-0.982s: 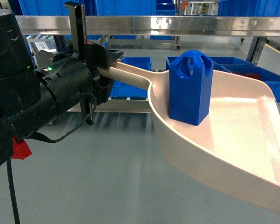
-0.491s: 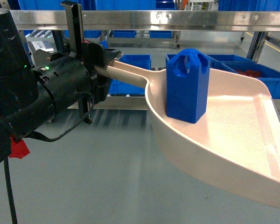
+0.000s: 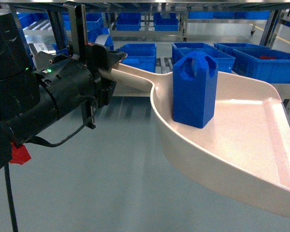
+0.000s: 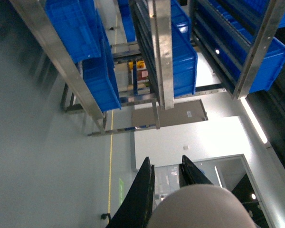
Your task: Place part in tray to right shelf
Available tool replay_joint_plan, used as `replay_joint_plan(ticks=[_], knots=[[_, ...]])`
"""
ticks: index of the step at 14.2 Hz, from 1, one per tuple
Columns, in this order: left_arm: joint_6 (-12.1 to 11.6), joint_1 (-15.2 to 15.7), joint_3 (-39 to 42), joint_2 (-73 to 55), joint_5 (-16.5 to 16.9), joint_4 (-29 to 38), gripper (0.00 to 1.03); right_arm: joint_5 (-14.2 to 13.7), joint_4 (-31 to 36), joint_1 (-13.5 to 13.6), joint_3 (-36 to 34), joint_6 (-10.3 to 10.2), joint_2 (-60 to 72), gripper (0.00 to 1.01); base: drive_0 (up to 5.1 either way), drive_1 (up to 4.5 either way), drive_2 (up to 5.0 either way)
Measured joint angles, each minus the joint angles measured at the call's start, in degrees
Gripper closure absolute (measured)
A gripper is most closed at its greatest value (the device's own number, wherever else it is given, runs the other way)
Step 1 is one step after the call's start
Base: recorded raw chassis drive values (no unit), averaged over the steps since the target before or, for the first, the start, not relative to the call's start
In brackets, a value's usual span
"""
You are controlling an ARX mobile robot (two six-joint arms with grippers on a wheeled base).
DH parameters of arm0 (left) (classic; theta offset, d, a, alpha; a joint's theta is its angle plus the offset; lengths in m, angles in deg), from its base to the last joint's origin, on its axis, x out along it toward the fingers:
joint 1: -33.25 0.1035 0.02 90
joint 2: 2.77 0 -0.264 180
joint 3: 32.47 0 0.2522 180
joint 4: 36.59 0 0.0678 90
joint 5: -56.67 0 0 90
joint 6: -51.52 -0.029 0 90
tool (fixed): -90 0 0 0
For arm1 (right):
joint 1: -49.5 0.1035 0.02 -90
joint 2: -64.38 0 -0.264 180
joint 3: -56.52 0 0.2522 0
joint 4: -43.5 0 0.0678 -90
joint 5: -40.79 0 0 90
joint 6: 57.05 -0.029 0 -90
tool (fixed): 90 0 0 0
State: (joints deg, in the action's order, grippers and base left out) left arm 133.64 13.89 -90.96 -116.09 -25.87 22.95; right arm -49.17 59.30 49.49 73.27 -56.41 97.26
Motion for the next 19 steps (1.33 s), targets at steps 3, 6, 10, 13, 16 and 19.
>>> replay_joint_plan(ticks=[3, 6, 10, 13, 16, 19], knots=[[0.0, 0.0, 0.0, 0.0, 0.0, 0.0, 0.90, 0.0, 0.0, 0.0, 0.0, 0.0, 0.0, 0.03, 0.0, 0.00, 0.0], [0.0, 0.0, 0.0, 0.0, 0.0, 0.0, 0.90, 0.0, 0.0, 0.0, 0.0, 0.0, 0.0, 0.03, 0.0, 0.00, 0.0], [0.0, 0.0, 0.0, 0.0, -0.1, 0.0, 0.90, 0.0, 0.0, 0.0, 0.0, 0.0, 0.0, 0.03, 0.0, 0.00, 0.0], [0.0, 0.0, 0.0, 0.0, 0.0, -0.3, 0.90, -0.1, 0.0, 0.0, 0.0, -0.1, 0.0, 0.03, 0.6, 0.62, 0.6], [0.0, 0.2, 0.0, 0.0, -0.2, 0.0, 0.90, 0.0, 0.0, 0.0, 0.0, -0.1, 0.0, 0.03, 0.2, 0.17, 0.2], [0.0, 0.0, 0.0, 0.0, 0.0, 0.0, 0.90, 0.0, 0.0, 0.0, 0.0, -0.1, 0.0, 0.03, 0.0, 0.00, 0.0]])
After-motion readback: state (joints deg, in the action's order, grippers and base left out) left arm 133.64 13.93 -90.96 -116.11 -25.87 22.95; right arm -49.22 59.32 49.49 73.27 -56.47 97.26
